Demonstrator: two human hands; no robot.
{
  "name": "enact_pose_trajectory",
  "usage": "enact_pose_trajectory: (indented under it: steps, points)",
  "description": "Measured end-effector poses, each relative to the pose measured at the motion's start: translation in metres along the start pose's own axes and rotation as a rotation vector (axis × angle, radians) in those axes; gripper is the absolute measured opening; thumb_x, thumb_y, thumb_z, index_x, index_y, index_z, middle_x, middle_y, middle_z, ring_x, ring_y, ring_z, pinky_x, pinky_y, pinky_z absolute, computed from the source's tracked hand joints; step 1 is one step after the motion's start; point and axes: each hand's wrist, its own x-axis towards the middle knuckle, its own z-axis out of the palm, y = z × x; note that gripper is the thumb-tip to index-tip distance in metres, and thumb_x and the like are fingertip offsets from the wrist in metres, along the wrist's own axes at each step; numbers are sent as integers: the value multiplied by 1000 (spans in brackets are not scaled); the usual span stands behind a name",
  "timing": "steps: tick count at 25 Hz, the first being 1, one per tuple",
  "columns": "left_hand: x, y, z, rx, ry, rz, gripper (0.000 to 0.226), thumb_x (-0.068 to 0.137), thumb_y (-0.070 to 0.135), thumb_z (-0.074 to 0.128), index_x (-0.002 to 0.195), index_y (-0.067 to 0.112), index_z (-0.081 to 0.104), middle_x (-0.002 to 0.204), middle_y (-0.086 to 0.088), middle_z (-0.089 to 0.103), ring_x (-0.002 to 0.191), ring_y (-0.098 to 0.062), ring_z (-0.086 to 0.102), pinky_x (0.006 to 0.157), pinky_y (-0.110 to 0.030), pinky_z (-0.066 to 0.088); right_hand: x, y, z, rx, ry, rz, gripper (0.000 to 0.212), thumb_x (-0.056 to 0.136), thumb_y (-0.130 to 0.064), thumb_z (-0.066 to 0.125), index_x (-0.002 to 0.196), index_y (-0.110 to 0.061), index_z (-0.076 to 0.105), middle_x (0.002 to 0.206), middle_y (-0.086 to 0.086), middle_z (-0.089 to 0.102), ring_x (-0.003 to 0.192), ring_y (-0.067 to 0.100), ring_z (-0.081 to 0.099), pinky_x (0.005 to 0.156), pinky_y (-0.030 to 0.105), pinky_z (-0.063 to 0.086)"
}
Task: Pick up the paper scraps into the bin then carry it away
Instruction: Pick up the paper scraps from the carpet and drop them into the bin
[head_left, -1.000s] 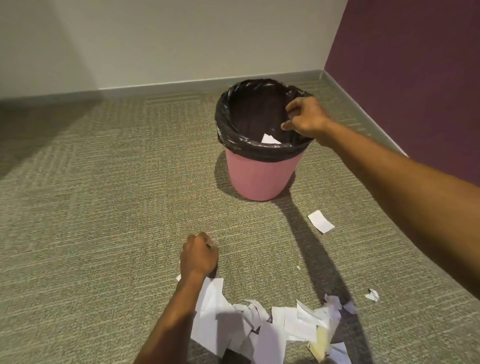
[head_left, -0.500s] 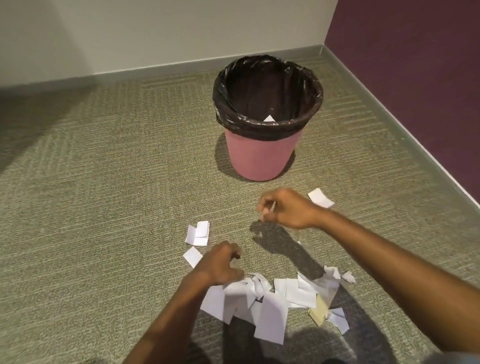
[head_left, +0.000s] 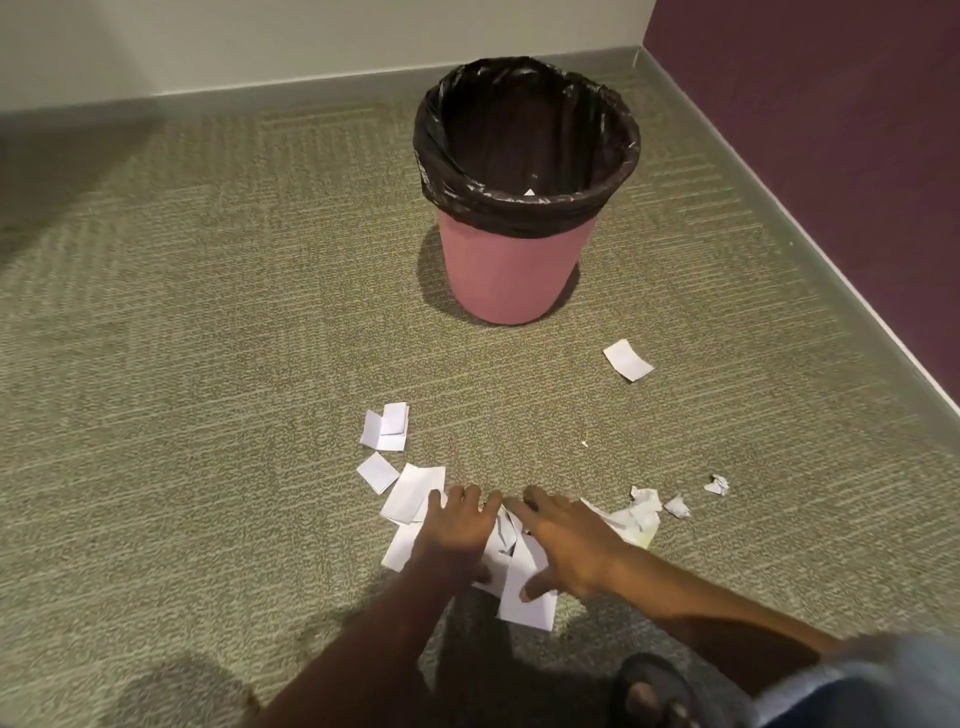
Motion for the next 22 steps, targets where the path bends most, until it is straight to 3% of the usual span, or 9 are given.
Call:
enact_pose_trajectory:
  steps: [3,10,12,14,15,17,19,22]
  points:
    - [-1,-3,7,-15,2,24,97,11,52,88,99,16,69,93,-5,67,77,-26,66,57,-32,51,6,-8,18,-86,43,28,114,72,-47,79,152,-23,2,158,19,12,137,42,29,110,51,31]
    - [9,-14,12,-106,65,-23,64,19,37,91,77,20,68,82,-3,62,68,-21,61,37,-24,45,15,-5,22,-162,228,-26,68,81,-4,67,137,-19,34,128,11,47,110,34,53,83,44,46]
    - [8,-13,10,-146,53,17,56,35,23,92,83,12,66,93,-12,60,79,-31,60,44,-31,50,17,-1,21,-132,229,-46,61,79,0,63,131,-19,39,122,9,50,102,32,56,76,43,50]
    - [9,-15,5,-238,32,42,39,63,12,81,96,7,63,108,-15,54,98,-36,53,66,-40,51,17,2,18,-99,225,-83,53,80,-2,64,126,-18,44,119,8,52,96,30,57,71,42,51]
    - [13,-17,5,-268,32,70,31,69,11,76,96,8,62,108,-13,51,101,-34,51,71,-38,47,16,3,17,-94,222,-98,46,80,-2,63,121,-16,48,117,8,55,94,30,59,68,40,49]
    - [19,-23,0,-339,-9,95,17,71,13,72,76,18,57,95,-3,47,95,-26,52,65,-25,33,12,3,12,-86,209,-113,30,82,1,57,108,-12,53,107,10,61,88,31,61,62,35,38]
    - [25,-29,-9,-416,-75,63,38,69,13,72,60,28,38,86,3,44,85,-18,48,61,-24,28,9,6,10,-52,202,-98,24,83,1,52,102,-12,55,102,10,64,82,28,62,61,32,33]
    - [27,-37,-23,-471,-60,66,38,65,7,68,53,24,35,66,7,42,71,-19,47,59,-27,29,10,14,6,8,195,-52,14,87,-6,56,98,-13,58,99,8,67,86,27,64,64,30,37]
